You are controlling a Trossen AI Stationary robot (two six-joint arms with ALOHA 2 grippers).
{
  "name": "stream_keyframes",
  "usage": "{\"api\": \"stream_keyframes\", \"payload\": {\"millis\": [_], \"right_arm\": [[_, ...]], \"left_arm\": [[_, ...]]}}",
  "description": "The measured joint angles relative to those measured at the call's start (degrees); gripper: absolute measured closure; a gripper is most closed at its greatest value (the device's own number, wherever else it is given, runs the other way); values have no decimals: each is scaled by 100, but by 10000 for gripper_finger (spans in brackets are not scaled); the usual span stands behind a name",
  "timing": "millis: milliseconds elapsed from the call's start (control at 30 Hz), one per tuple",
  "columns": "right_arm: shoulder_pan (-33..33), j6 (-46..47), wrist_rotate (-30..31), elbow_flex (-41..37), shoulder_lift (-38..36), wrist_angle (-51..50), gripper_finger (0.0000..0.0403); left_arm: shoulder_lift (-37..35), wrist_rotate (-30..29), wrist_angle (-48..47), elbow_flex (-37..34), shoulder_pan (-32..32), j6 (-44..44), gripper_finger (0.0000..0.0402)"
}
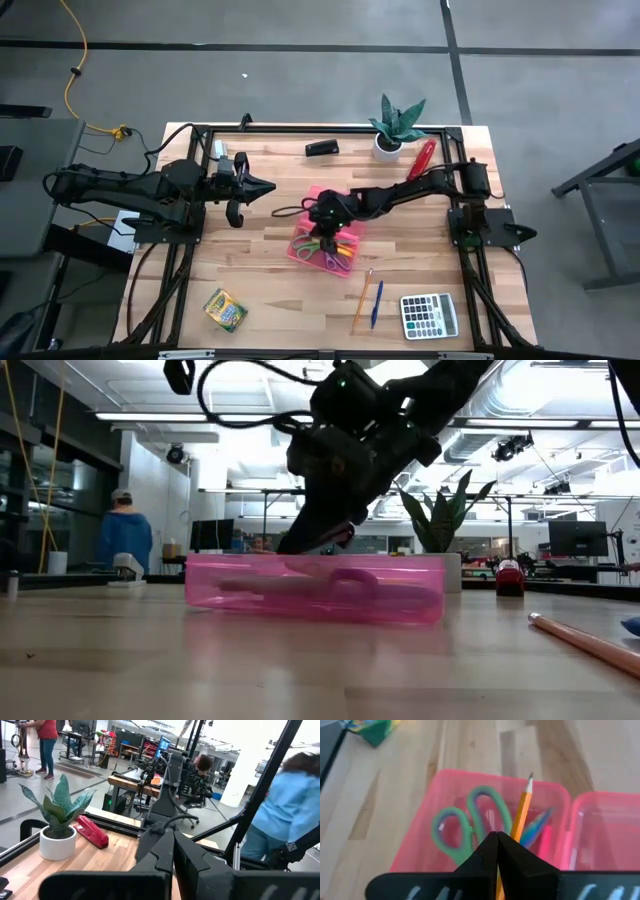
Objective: Pick & place school supplies into a supply box
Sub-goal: Put the top orange pencil into the pink supply box
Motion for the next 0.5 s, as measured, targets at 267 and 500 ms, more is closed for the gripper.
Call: {"api": "stream_keyframes", "payload": {"millis": [267,500], "right_arm": [[-50,-246,-565,0,-9,-471,403],[-94,-314,-603,-2,-296,-540,403]], "left_arm": [[1,0,-2,0,0,-2,401],[1,0,-6,0,0,12,401]]}}
